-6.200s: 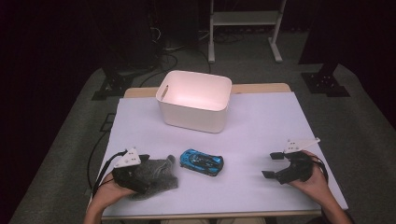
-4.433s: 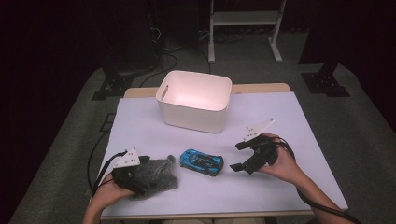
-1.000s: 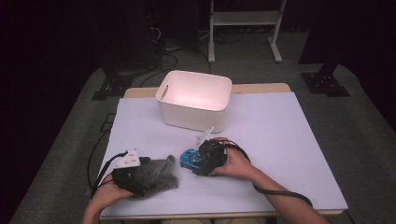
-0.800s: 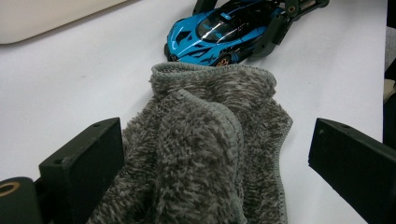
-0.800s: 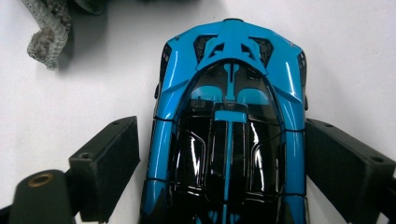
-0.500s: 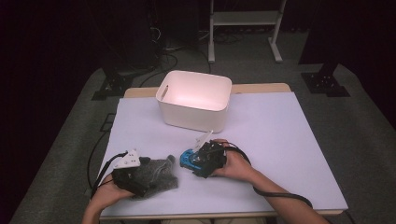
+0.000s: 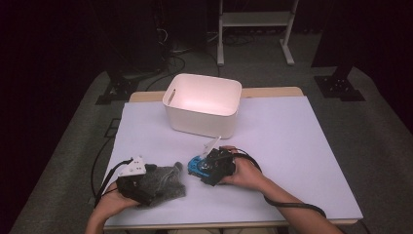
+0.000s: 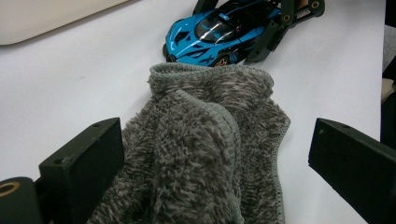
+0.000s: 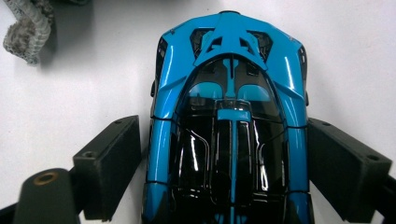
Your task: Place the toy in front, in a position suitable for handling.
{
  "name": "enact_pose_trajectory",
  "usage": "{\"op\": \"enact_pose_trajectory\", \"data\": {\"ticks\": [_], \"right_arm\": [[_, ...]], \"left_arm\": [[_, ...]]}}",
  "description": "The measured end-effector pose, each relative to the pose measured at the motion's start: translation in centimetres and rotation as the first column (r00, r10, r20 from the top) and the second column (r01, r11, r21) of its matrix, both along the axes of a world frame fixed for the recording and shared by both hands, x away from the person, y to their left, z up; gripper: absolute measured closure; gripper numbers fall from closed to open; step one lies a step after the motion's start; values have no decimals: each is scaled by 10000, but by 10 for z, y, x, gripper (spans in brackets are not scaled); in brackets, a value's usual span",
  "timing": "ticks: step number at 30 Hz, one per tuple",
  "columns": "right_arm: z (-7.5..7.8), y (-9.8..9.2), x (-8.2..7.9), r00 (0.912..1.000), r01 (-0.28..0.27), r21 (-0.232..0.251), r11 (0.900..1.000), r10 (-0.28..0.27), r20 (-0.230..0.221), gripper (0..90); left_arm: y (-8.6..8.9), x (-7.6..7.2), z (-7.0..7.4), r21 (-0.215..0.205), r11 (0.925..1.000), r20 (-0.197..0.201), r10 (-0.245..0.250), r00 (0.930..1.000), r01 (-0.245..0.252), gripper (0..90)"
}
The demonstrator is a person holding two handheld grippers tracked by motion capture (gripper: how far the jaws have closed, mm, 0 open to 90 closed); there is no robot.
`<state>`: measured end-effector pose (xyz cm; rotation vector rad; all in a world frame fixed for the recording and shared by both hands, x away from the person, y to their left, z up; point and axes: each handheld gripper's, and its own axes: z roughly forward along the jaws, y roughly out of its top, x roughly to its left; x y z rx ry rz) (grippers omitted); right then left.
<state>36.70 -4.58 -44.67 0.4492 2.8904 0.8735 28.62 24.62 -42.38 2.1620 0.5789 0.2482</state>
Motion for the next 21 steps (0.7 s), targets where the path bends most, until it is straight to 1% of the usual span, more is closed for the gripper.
{"op": "enact_pose_trajectory", "data": {"ticks": [2, 3, 4, 5, 10, 14, 21], "right_arm": [[0, 0, 0, 10000, 25, -9, 10000, -25, 7, 156], [1, -1, 0, 10000, 26, 15, 10000, -26, -8, 208], [2, -2, 0, 10000, 59, 70, 10000, -59, -10, 239], [2, -4, 1, 9999, 116, 147, 9998, -115, -34, 245], [2, -4, 1, 10000, 95, 165, 9998, -95, -17, 246], [1, -5, 1, 10000, 67, 280, 9996, -67, 25, 247], [2, -5, 1, 10000, 11, 268, 9996, -11, 24, 249]], "left_arm": [[0, 0, 0, 14, 10000, -3, -15, 10000, 15, 26], [0, 0, 0, 4, 10000, -8, -8, 10000, 8, 26], [0, 0, 0, 4, 10000, -8, -8, 10000, 8, 27], [-1, 0, -1, 4, 10000, -15, -10, 10000, 10, 27], [-1, 0, -1, -9, 10000, -34, -14, 10000, 14, 27], [0, 0, -1, -7, 10000, -22, -13, 10000, 13, 27], [1, 0, -1, -11, 10000, -50, 5, 10000, -5, 27]]}}
